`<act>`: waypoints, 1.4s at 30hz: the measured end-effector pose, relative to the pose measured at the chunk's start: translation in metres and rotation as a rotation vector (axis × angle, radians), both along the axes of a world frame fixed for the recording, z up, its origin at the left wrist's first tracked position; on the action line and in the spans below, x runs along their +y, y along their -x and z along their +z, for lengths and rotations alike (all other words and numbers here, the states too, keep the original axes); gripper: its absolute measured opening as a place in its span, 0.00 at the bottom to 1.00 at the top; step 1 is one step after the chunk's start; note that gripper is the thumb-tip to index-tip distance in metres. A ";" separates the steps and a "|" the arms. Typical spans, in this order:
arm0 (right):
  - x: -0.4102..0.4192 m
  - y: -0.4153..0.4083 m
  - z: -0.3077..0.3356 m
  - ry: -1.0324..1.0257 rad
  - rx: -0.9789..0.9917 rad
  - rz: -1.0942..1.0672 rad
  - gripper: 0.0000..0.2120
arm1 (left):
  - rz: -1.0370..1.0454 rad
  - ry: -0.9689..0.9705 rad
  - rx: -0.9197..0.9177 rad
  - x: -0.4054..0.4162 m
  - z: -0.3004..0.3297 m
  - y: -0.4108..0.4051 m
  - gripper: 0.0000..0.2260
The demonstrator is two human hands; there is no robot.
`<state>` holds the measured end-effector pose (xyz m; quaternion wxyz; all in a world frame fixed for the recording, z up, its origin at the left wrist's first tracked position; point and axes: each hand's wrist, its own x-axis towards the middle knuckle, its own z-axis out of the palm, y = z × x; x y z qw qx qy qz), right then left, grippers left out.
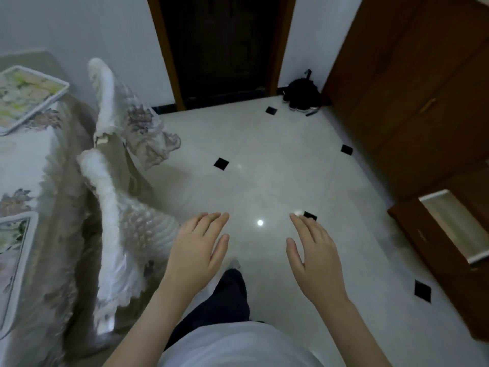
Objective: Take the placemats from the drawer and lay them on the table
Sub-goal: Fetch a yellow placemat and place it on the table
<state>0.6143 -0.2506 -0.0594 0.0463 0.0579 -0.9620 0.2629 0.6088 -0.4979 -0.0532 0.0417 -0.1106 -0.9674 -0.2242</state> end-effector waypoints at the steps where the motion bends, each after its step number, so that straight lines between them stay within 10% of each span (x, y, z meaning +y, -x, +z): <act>1: -0.002 0.025 0.002 -0.001 0.011 0.005 0.24 | 0.014 0.001 -0.002 -0.001 -0.001 0.023 0.21; 25: -0.084 0.612 0.029 -0.053 0.024 0.669 0.25 | 0.646 -0.005 0.061 -0.030 0.026 0.468 0.21; 42: -0.357 0.841 0.013 -0.101 0.044 1.089 0.27 | 1.065 0.014 0.019 -0.227 0.003 0.625 0.21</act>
